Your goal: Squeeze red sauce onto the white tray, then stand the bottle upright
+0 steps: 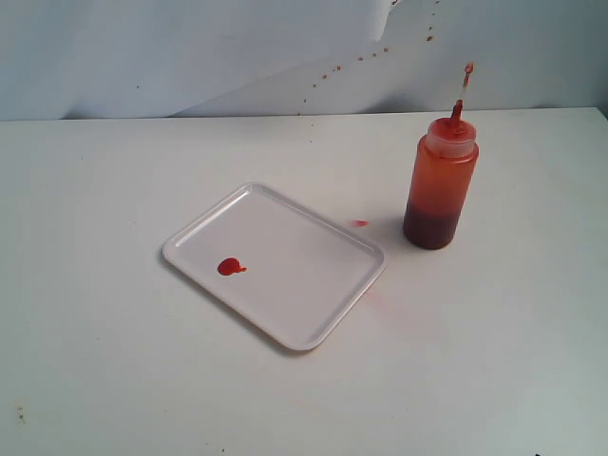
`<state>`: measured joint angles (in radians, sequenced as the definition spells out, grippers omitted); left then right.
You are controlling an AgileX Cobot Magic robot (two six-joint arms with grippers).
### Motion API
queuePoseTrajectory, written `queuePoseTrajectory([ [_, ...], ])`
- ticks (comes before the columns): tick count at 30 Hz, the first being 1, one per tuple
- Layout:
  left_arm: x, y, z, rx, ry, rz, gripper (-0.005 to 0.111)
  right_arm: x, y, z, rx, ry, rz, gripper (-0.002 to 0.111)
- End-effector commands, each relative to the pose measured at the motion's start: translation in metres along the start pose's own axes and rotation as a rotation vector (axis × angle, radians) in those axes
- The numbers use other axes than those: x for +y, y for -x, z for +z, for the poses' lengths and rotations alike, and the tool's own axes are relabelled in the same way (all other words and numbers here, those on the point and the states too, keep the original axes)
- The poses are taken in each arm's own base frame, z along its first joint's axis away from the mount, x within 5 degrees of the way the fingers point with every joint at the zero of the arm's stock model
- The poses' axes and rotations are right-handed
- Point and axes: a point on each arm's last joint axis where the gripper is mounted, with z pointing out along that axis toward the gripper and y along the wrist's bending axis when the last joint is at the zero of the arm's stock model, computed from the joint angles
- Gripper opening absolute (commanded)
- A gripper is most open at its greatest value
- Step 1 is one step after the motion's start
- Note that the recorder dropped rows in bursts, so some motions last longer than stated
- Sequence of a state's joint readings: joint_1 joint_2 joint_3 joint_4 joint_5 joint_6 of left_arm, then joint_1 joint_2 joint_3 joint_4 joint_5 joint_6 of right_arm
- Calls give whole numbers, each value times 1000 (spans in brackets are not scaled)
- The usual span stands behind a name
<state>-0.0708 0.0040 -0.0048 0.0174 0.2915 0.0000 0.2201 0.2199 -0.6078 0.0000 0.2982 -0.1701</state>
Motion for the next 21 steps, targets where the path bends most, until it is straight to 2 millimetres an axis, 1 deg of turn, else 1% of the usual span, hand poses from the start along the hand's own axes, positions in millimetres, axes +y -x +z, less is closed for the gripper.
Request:
queuePoseTrajectory([
  [1,0,-1,0,-4,-5,-2,0,1,-2,-1,4,3,9,0],
  [15,0,-1,0,-4,-5,-2,0,0,-2,-1,5,-2,8,0],
  [18,0,-1,0,-4,-5,-2,0,-2,1,-10,-23,-74,-5,0],
  [21,0,-1,0,-4,-5,-2,0,-2,5,-27,-78,-174,-44,0],
])
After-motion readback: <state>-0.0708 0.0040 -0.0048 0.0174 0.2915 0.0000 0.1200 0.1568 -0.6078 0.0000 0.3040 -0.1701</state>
